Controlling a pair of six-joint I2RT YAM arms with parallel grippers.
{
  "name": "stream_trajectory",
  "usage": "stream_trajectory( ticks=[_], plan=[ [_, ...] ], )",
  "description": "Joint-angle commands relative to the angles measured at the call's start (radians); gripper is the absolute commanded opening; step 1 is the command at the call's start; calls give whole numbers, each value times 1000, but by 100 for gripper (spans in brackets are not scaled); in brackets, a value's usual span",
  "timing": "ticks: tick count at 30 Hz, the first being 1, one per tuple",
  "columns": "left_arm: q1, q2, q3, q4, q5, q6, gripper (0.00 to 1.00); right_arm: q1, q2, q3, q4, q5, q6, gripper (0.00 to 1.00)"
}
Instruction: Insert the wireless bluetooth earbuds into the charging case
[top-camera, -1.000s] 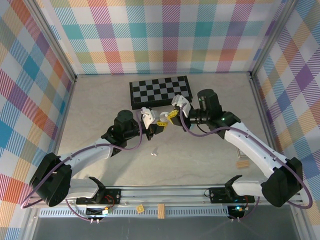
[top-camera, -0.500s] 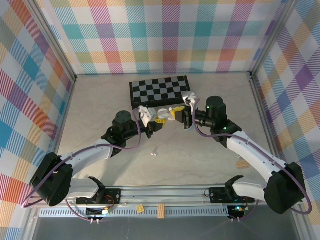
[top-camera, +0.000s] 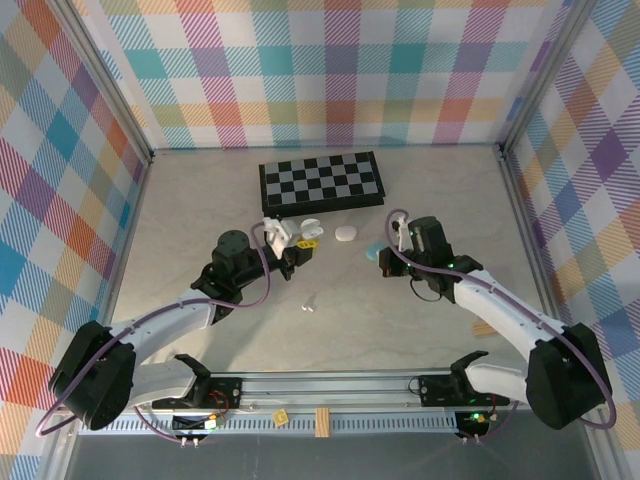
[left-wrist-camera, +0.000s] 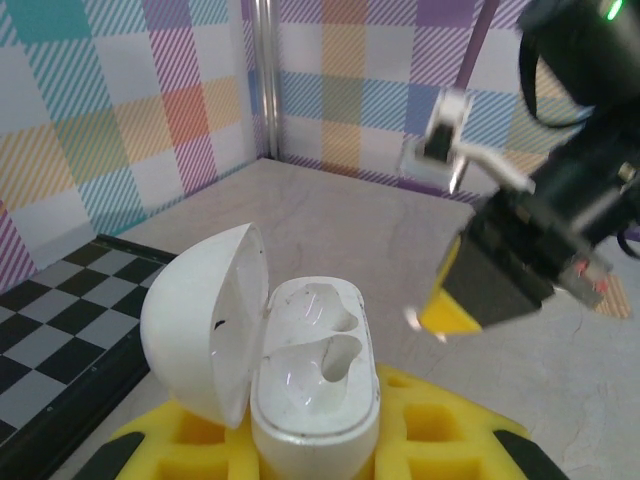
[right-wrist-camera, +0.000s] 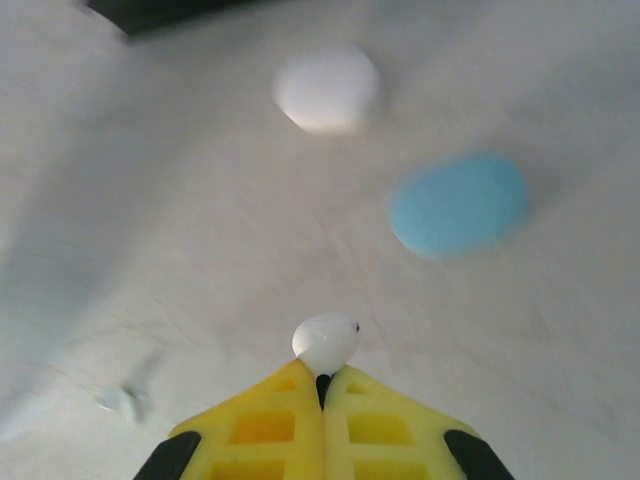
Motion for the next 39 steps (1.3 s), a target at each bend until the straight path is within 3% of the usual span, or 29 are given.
stream_trajectory(
  ticks=[1,11,18,23,30,36,39],
  plan=[
    [6,-21,-13,9,17,4,11,10,53,-27,-205,101,111,2],
    [6,-27,-6,-17,27,17,11,14,230,-22,-254,102,176,8],
    [6,-53,-11,-52,20,28,11,14,227,96,-398,152,146,41],
    [6,-63,-13,-57,21,37,11,12,302,226,-540,164,140,53],
    [6,-73,-8,-91,28,58,11,-6,483,417,-756,120,115,52],
    [6,-73,-6,-104,39,67,11,-27,573,454,-775,42,106,39],
    [6,-80,-5,-104,41,68,11,-27,614,482,-804,68,94,39]
  ],
)
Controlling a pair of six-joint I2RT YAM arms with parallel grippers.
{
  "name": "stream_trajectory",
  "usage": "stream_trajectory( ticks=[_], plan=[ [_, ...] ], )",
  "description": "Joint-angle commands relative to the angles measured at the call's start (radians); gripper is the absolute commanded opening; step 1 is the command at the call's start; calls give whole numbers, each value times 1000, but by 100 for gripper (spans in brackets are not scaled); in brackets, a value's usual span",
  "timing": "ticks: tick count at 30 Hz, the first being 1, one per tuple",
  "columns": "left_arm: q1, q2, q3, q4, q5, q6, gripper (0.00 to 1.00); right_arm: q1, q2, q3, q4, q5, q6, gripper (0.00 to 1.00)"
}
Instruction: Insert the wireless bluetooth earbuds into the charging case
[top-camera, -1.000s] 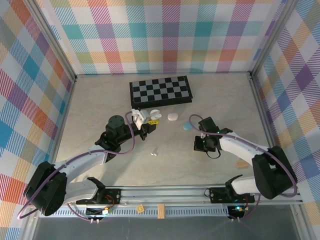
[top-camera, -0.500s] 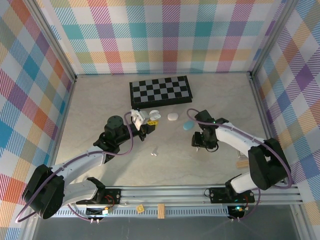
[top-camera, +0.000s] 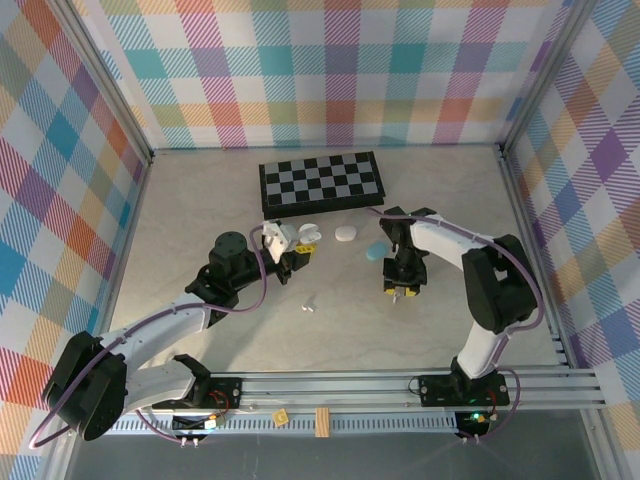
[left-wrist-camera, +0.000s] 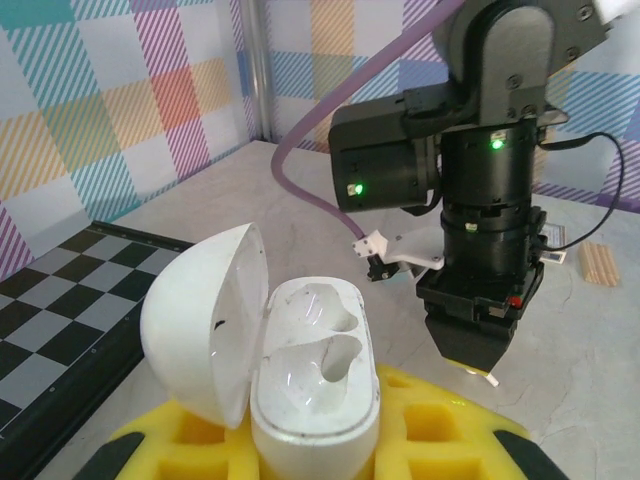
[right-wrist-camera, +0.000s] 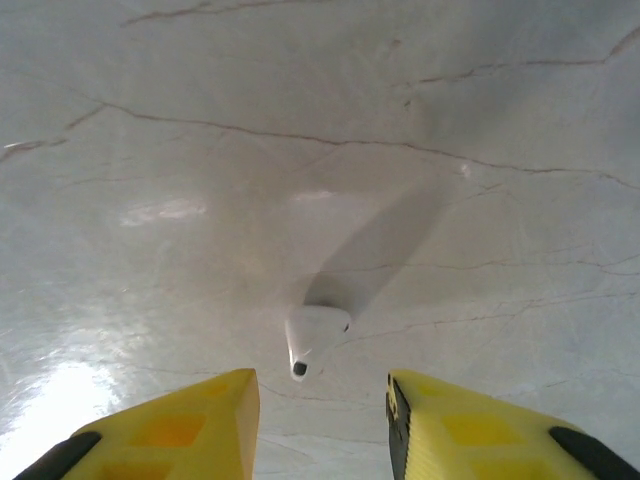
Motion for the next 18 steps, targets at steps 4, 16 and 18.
stream_trajectory(
  ticks=[4,16,18],
  plan=[
    [6,-28,2,1,36,18,11,-11,48,53,-78,-2,-37,38],
    [6,-39,16,-28,39,19,11,-15,117,71,-45,-29,-58,32],
    [6,-38,19,-29,43,18,11,-15,129,68,-37,-30,-61,32]
  ],
)
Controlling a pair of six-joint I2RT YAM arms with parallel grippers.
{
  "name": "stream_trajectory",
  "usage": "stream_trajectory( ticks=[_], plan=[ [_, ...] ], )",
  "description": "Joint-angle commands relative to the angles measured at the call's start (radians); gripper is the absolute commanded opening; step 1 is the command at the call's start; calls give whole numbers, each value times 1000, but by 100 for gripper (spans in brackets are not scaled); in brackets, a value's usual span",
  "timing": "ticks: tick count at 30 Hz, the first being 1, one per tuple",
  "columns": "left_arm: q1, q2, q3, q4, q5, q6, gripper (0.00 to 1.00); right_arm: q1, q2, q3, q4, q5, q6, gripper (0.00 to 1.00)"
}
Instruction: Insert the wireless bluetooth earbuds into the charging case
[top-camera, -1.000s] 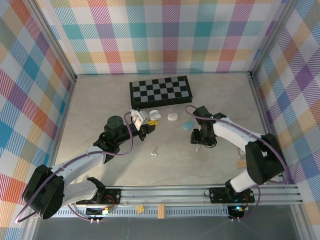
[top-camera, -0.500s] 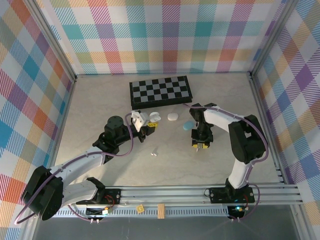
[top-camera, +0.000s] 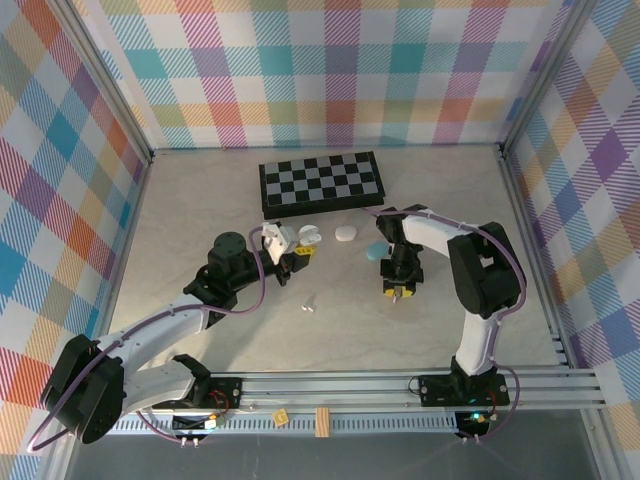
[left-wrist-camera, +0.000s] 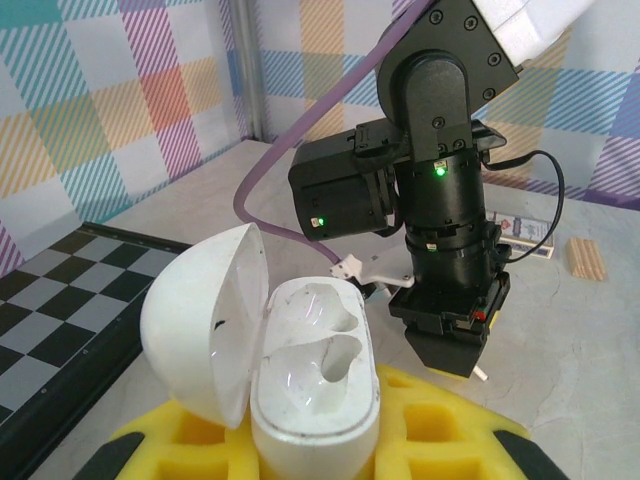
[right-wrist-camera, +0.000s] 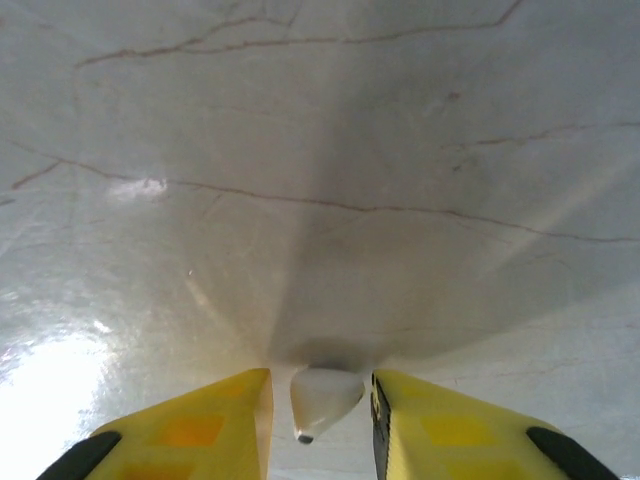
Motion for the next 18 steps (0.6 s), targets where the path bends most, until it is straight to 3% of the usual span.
stream_trajectory(
  ticks=[1,11,18],
  plan=[
    [6,-16,20,-1,29,10,11,-7,22,11,-5,-15,-14,31],
    [6,10,43,-5,54,9,11,-10,19,-2,12,-12,-15,24],
    [5,31,59,0,83,1,12,-10,-93,-17,43,-21,-9,23]
  ],
)
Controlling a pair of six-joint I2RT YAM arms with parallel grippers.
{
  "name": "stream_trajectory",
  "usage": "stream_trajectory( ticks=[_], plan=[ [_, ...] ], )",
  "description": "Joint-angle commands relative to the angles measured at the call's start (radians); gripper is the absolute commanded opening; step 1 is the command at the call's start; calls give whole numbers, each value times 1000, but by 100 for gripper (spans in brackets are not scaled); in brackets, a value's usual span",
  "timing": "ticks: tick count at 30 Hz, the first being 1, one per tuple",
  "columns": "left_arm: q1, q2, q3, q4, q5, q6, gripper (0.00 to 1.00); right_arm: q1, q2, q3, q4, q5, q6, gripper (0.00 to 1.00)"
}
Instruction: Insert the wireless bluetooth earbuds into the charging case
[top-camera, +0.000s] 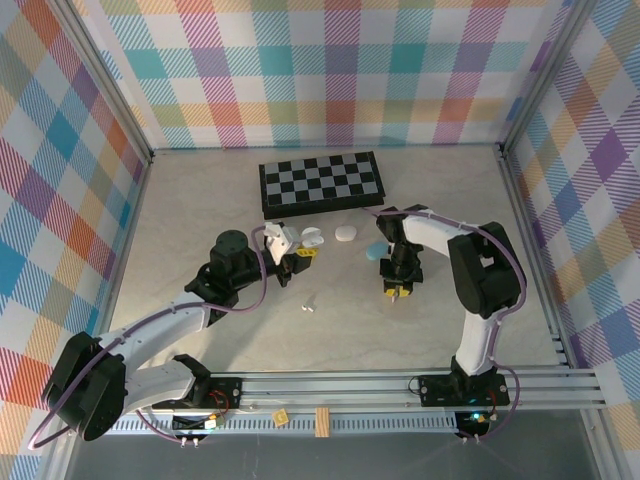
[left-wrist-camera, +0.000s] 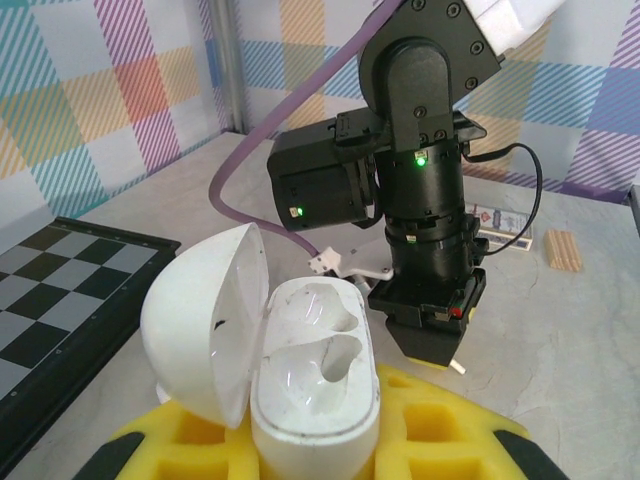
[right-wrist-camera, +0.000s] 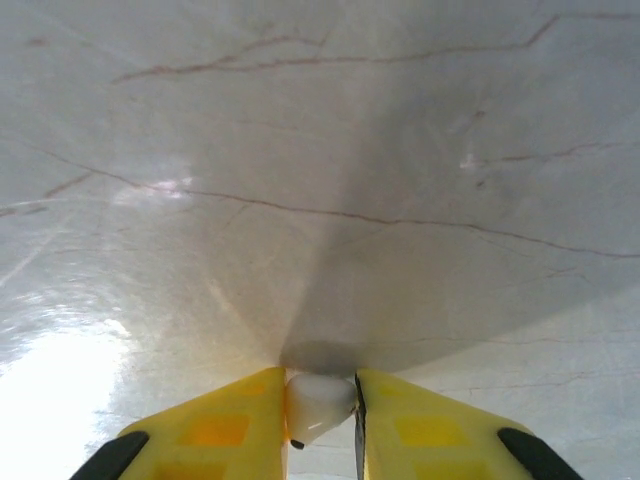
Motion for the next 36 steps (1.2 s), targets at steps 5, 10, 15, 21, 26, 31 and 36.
stream_trajectory(
  ticks=[5,10,15,21,26,31,36],
  plan=[
    [2,20,39,58,28,-22,12,-5,-195,-23,68,-8,3,21],
    [-34,56,48,77,-47,-20,12,-2,-329,-14,123,-10,31,21],
    [-100,127,72,110,-142,-7,12,-4,-428,21,162,-20,42,20],
    [-170,251,115,201,-225,-16,12,-4,-487,64,220,-38,48,19],
    [-212,334,164,233,-265,-16,12,-2,-527,93,255,-102,24,19],
    [-261,404,242,173,-345,5,12,-3,-557,104,273,-142,11,19],
    [-279,455,297,150,-358,-5,12,-3,-577,93,295,-167,15,19]
  ],
)
